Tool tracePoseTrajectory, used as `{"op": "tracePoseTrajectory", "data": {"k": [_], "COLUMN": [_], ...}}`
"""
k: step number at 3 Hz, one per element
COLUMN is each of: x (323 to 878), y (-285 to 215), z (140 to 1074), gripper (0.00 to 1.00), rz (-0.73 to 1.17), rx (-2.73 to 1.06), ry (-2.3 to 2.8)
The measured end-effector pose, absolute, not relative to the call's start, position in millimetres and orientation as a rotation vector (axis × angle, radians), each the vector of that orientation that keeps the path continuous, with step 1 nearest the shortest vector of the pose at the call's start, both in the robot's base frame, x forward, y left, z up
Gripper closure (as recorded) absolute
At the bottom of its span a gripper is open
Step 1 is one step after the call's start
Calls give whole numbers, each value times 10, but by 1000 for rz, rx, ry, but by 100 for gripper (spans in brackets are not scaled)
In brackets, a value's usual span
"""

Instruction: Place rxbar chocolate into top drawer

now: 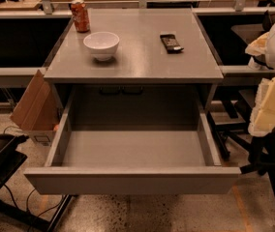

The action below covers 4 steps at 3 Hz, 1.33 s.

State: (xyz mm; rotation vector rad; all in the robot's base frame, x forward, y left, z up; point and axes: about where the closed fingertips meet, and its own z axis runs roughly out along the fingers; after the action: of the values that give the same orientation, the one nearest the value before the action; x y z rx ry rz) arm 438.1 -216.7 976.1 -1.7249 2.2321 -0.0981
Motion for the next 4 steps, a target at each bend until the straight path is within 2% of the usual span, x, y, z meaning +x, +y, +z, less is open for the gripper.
{"op": "tracePoseTrajectory", "data": {"k": [1, 2, 3, 4], "x": [4381, 4789, 5376, 6265], "y": [-2167, -2223, -2184, -2100], "z": [9761, 9811, 9670, 9450], "gripper": [0, 0, 0, 0], "rz": [-98, -49, 32, 32], "rx": [-1725, -1706, -1750, -1643], "ry": [2232, 2186, 2212, 2351]}}
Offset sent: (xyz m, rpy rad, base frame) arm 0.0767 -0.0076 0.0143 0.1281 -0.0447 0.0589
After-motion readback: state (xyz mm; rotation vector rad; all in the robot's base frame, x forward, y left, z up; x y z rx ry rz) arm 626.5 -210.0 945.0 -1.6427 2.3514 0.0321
